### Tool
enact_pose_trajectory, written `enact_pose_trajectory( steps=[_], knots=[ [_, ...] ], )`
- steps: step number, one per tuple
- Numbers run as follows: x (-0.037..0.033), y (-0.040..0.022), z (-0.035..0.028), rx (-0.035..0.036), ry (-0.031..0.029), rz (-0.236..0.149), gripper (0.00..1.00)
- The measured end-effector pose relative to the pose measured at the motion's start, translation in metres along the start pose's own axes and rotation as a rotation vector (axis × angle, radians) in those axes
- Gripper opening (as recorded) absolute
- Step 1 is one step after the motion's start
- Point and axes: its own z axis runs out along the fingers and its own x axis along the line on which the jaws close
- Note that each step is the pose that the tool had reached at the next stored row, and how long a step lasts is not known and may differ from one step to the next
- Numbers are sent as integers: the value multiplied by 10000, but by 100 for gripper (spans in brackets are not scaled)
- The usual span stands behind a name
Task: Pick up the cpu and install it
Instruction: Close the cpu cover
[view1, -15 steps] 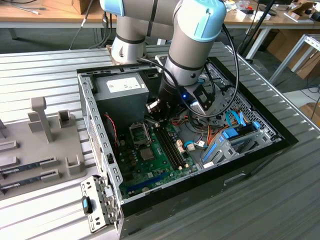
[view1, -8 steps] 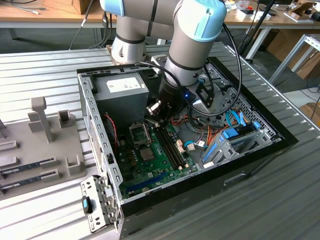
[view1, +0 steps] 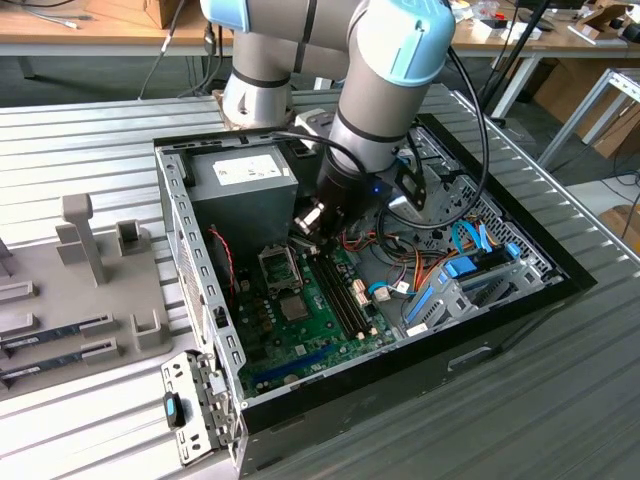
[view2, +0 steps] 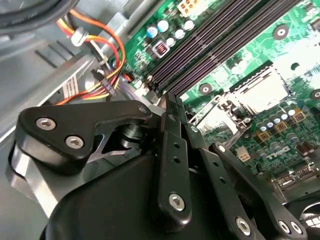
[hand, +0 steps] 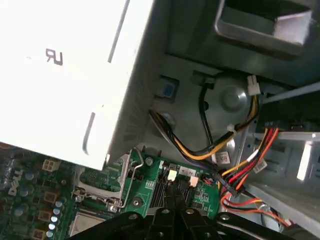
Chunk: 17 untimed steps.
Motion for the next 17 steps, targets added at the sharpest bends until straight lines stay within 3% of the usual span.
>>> enact_pose_trajectory(
  steps=[3, 4, 5, 6, 9, 11, 17],
  knots=[
    [0, 0, 0, -385, -101, -279, 11],
    [0, 0, 0, -650, -174, -452, 11],
    [0, 0, 1, -849, -221, -633, 11],
    [0, 0, 3, -928, -228, -837, 11],
    [0, 0, 11, -1044, -205, -1452, 11],
    [0, -1, 18, -1162, -183, -2046, 11],
    [1, -2, 29, -1365, -123, -3266, 11]
  ],
)
